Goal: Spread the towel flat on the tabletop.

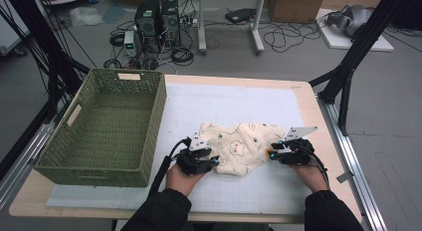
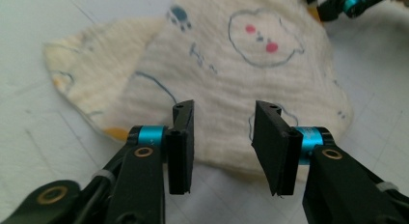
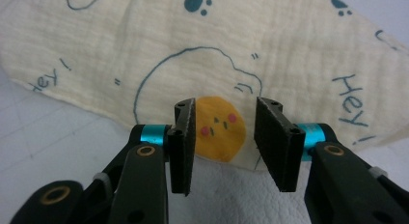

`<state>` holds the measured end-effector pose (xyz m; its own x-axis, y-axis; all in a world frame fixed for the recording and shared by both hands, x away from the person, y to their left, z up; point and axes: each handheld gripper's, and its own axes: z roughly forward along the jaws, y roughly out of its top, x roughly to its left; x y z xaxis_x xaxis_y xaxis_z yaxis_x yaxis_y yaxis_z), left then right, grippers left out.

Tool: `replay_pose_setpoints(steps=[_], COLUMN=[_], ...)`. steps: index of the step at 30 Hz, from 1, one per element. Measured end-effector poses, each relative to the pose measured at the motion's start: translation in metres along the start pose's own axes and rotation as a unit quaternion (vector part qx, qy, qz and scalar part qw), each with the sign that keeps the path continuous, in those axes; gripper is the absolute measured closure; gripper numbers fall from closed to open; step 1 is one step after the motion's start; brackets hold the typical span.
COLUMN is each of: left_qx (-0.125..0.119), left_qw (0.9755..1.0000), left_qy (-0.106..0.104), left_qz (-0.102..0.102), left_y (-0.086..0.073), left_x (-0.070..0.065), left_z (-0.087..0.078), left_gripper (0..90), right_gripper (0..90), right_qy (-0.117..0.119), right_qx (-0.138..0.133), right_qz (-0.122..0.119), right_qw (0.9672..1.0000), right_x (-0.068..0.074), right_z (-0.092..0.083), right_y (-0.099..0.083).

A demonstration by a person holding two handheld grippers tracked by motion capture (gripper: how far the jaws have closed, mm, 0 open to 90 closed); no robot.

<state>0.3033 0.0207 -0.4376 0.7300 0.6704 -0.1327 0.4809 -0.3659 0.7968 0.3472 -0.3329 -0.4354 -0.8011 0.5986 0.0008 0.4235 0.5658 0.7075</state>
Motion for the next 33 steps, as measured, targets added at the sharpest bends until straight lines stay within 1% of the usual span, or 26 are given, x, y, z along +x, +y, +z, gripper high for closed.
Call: replay_pose_setpoints(steps=[2, 3, 4, 5, 6, 7, 9, 11, 12, 13, 14, 18, 19, 22, 23, 26, 28, 30, 32, 33], left_qx=[0.018, 0.022, 0.025, 0.024, 0.023, 0.023, 0.022, 0.022, 0.021, 0.024, 0.024, 0.018, 0.014, 0.000, -0.006, -0.017, -0.029, -0.036, -0.040, -0.040], left_qw=[0.9998, 0.9997, 0.9996, 0.9996, 0.9996, 0.9996, 0.9996, 0.9996, 0.9997, 0.9996, 0.9996, 0.9998, 0.9999, 1.0000, 0.9999, 0.9997, 0.9993, 0.9988, 0.9984, 0.9983], left_qy=[-0.005, -0.007, -0.008, -0.003, -0.001, 0.000, 0.003, -0.001, -0.002, -0.002, -0.002, -0.002, -0.002, 0.002, 0.003, 0.010, 0.017, 0.022, 0.028, 0.028], left_qz=[0.005, 0.006, 0.007, 0.015, 0.018, 0.017, 0.015, 0.017, 0.014, 0.015, 0.015, 0.013, 0.008, -0.001, -0.008, -0.015, -0.019, -0.024, -0.029, -0.032], left_y=[-0.002, -0.002, -0.003, -0.003, -0.003, -0.003, -0.003, -0.002, -0.002, -0.002, -0.002, -0.001, 0.000, 0.002, 0.003, 0.005, 0.006, 0.008, 0.010, 0.011], left_x=[-0.001, -0.002, -0.003, -0.004, -0.005, -0.004, -0.004, -0.003, -0.003, -0.003, -0.003, -0.001, 0.000, 0.004, 0.007, 0.011, 0.013, 0.016, 0.020, 0.021], left_z=[0.006, 0.008, 0.010, 0.011, 0.012, 0.012, 0.013, 0.014, 0.015, 0.015, 0.015, 0.009, 0.006, -0.002, -0.007, -0.016, -0.022, -0.026, -0.027, -0.025], left_gripper=[64.0, 65.1, 66.3, 67.5, 70.3, 73.0, 78.2, 85.9, 87.5, 88.3, 88.8, 89.2, 89.2, 89.3, 89.3, 89.2, 89.2, 89.2, 89.2, 89.1], right_gripper=[61.8, 62.1, 62.5, 64.0, 66.3, 68.4, 75.2, 81.0, 83.6, 87.4, 88.2, 88.8, 88.8, 88.8, 88.8, 88.8, 88.8, 88.8, 88.7, 88.3], right_qy=[0.003, 0.004, 0.006, 0.008, 0.010, 0.012, 0.019, 0.029, 0.032, 0.035, 0.035, 0.035, 0.038, 0.043, 0.045, 0.050, 0.057, 0.068, 0.081, 0.081], right_qx=[0.007, 0.011, 0.009, 0.011, 0.010, 0.010, 0.009, 0.007, 0.005, 0.006, 0.006, 0.009, 0.010, 0.008, 0.006, -0.004, -0.008, -0.013, -0.012, -0.011], right_qz=[0.001, 0.000, 0.003, 0.006, 0.004, 0.005, 0.006, 0.011, 0.009, 0.010, 0.006, -0.003, -0.006, -0.012, -0.014, -0.020, -0.023, -0.025, -0.033, -0.036], right_qw=[1.0000, 0.9999, 0.9999, 0.9999, 0.9999, 0.9999, 0.9998, 0.9995, 0.9994, 0.9993, 0.9994, 0.9993, 0.9992, 0.9990, 0.9989, 0.9985, 0.9980, 0.9973, 0.9961, 0.9960], right_x=[-0.001, -0.001, -0.002, -0.002, -0.002, -0.001, -0.002, -0.002, -0.003, -0.002, -0.002, 0.001, 0.002, 0.008, 0.011, 0.021, 0.030, 0.040, 0.052, 0.055], right_z=[0.003, 0.005, 0.005, 0.006, 0.006, 0.006, 0.007, 0.008, 0.008, 0.009, 0.009, 0.007, 0.006, 0.000, -0.003, -0.012, -0.019, -0.024, -0.027, -0.027], right_y=[-0.001, -0.001, -0.001, -0.001, -0.001, -0.001, -0.001, -0.001, -0.001, -0.001, 0.000, 0.001, 0.002, 0.003, 0.003, 0.003, 0.003, 0.002, 0.001, 0.001])
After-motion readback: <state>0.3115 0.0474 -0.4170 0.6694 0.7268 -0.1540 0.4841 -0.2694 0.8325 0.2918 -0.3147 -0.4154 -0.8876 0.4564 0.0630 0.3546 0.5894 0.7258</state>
